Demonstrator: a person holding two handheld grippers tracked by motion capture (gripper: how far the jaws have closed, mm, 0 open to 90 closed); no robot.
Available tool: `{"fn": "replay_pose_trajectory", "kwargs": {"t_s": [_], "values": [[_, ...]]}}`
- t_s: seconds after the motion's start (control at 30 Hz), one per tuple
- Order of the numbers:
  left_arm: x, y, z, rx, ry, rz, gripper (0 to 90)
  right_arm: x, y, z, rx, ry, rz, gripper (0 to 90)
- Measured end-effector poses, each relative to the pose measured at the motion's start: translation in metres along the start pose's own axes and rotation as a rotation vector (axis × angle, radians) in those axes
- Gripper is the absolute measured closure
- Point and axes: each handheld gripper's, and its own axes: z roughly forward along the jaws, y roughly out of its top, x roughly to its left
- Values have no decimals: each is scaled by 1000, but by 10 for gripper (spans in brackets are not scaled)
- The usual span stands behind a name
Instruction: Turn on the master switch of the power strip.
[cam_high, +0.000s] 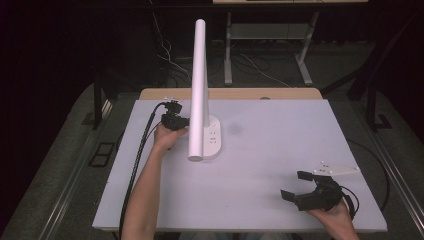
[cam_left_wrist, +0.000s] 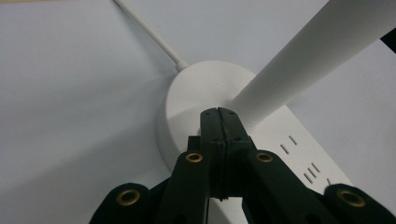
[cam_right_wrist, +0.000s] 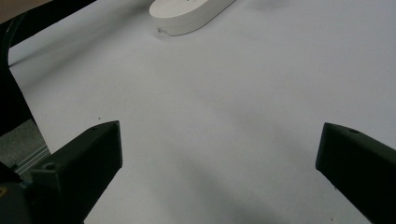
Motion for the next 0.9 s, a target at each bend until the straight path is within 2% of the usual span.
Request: {"fn": "replay_pose_trajectory", "kwargs": {"t_s": [0.13, 0.2, 0.4, 0.73, 0.9], "values": [[-1, 0, 5, -8, -3, 6, 897, 0, 0, 1, 3, 2, -3, 0], [-2, -1, 7, 1, 7, 16, 897, 0, 0, 1, 5, 3, -5, 0], [-2, -2, 8, -9, 0, 49, 900, 0, 0, 1, 6, 1, 0, 0], [-6, -2, 10, 2, 26, 100, 900, 1, 0, 1, 7, 4, -8, 0], [-1, -2, 10, -3, 0, 68, 900, 2, 0, 1, 8, 3, -9, 0]]}}
